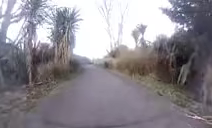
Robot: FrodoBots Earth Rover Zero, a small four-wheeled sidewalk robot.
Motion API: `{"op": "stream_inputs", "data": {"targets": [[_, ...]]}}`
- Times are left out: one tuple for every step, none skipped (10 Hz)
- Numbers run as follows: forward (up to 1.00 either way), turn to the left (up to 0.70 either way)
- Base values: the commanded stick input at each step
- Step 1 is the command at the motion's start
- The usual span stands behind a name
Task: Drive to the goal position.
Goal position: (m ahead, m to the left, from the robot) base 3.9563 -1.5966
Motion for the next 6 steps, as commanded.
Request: {"op": "stream_inputs", "data": {"targets": [[0.70, 0.00], [0.70, 0.00], [0.70, 0.00], [0.70, 0.00], [0.70, 0.00], [0.70, 0.00]]}}
